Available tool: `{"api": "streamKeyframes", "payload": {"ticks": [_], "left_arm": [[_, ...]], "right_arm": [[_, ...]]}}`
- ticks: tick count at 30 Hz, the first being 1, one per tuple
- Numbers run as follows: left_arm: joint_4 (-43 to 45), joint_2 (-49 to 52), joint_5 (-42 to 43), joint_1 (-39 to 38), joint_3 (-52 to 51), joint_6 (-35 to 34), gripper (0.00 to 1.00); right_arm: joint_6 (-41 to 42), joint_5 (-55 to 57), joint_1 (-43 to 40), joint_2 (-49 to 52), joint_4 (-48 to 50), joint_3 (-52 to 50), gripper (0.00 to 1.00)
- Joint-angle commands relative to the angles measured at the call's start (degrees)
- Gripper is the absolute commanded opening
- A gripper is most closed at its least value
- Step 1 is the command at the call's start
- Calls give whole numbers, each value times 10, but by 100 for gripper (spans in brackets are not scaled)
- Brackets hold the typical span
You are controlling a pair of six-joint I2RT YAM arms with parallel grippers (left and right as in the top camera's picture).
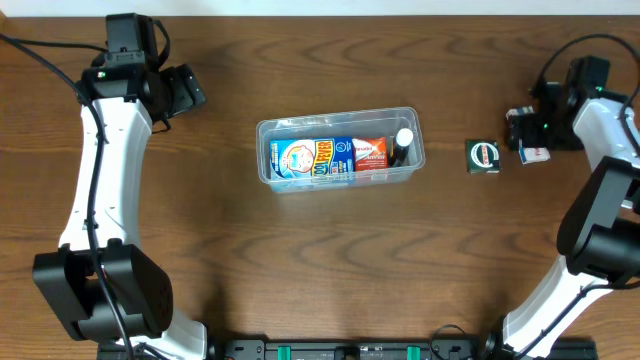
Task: Pack container
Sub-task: 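Lower the right gripper onto the white Panadol box and grasp it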
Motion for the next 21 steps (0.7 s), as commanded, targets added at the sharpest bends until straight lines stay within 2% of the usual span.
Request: {"api": "streamKeyframes", "payload": {"ticks": [1,8,14,21], "left_arm": [[-1,3,-3,2,2,-1,98],[-1,3,-3,2,2,-1,98],[-1,3,-3,2,2,-1,98],[-1,3,-3,2,2,-1,98]], "right_arm": [[-56,-12,-1,-1,28,-19,99],[-63,-4,-2,-1,62,-28,99],[-61,-4,-1,-1,64,-29,83],[-44,-4,-1,-1,66,-29,77]]}}
